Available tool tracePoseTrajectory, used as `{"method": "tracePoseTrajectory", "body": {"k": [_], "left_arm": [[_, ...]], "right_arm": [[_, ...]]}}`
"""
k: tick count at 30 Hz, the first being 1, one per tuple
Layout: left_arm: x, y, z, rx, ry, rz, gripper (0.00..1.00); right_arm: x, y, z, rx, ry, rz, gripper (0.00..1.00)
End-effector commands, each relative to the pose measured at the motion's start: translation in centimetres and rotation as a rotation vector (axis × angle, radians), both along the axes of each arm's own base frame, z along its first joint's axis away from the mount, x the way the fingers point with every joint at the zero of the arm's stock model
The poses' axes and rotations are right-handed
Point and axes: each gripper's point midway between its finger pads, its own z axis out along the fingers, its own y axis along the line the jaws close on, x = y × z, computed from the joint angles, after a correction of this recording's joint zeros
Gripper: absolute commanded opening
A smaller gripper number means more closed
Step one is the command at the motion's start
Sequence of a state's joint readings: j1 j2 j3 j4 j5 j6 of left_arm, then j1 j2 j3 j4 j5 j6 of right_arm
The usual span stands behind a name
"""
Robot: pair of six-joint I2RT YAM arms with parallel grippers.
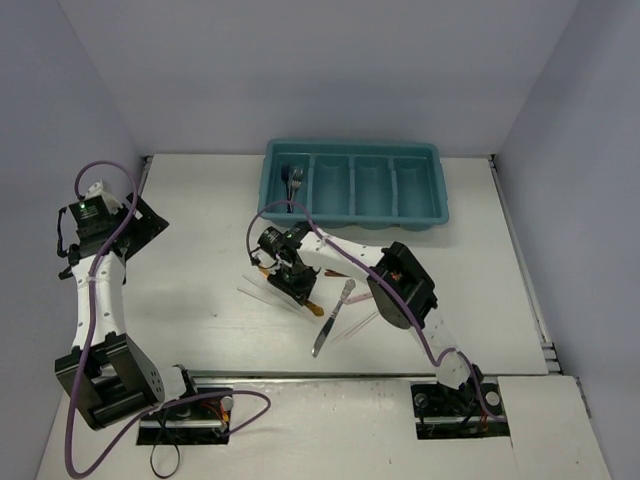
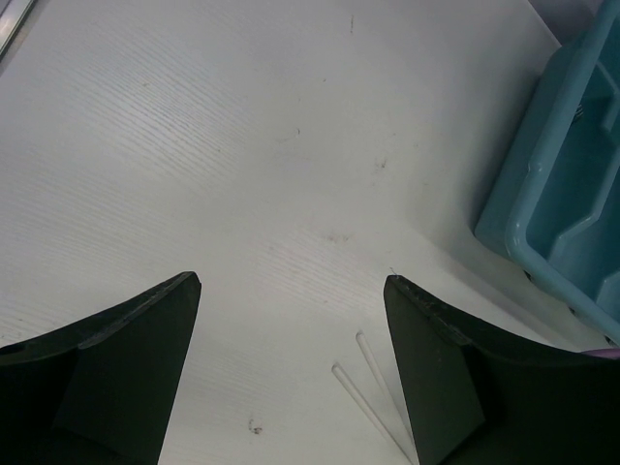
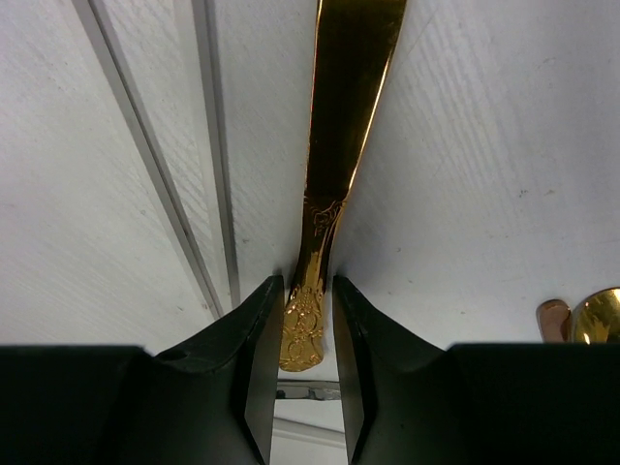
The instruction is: Sort the eating utensils into containers
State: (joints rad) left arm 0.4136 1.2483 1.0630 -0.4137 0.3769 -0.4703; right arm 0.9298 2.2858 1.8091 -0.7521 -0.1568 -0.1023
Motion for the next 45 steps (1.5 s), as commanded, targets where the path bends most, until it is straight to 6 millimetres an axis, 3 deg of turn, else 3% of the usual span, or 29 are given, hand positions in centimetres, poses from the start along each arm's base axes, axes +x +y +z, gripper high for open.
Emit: {"method": "tracePoseTrajectory", "body": {"k": [1,5,8,13,15,17,19,22,32,45], "left_arm": [[0.3,0.4,2.4,0.045,-0.091,-0.021,0.75],[0.3,0.6,2.5,0.05,-0.097,-0.017,0.75],[0.5,0.6,2.4,0.045,-0.097,-0.016,0.75],[0.6,0.8,2.4,0.047,-0.101,-0.013,0.75],[0.7,0.8,2.4,0.047,-0.101,-0.015,0.75],[0.7,0.8,2.4,0.048,-0.101,-0.017,0.75],[0.6,0.8,2.3,0.05,-0.099,-0.016,0.75],[0.6,0.7,2.1,0.045,-0.095,-0.017,0.75],[0.5,0.9,1.8,0.049,-0.091,-0.013,0.75],[0.8,0.7,1.5,0.025,-0.086,-0.012,0.75]], "right_arm": [[-3.2,-8.4,-7.2,-0.337,0.173,0.059,0.25],[-3.2,-10.0,-7.4,-0.39,0.163,0.066,0.23],[-3.5,-11.0,-7.5,-0.408,0.174,0.043,0.14],[-4.7,-12.4,-7.8,-0.429,0.21,0.025,0.1],[-4.7,-12.5,-7.7,-0.427,0.208,0.026,0.1],[-4.5,-12.4,-7.4,-0.424,0.196,0.027,0.21],[-3.9,-11.8,-7.1,-0.411,0.177,0.032,0.39],[-2.8,-10.6,-6.9,-0.392,0.143,0.046,0.47],[-1.5,-8.6,-8.0,-0.363,0.128,0.056,0.38],[1.4,-2.7,-4.7,-0.211,-0.01,0.067,0.41]]}}
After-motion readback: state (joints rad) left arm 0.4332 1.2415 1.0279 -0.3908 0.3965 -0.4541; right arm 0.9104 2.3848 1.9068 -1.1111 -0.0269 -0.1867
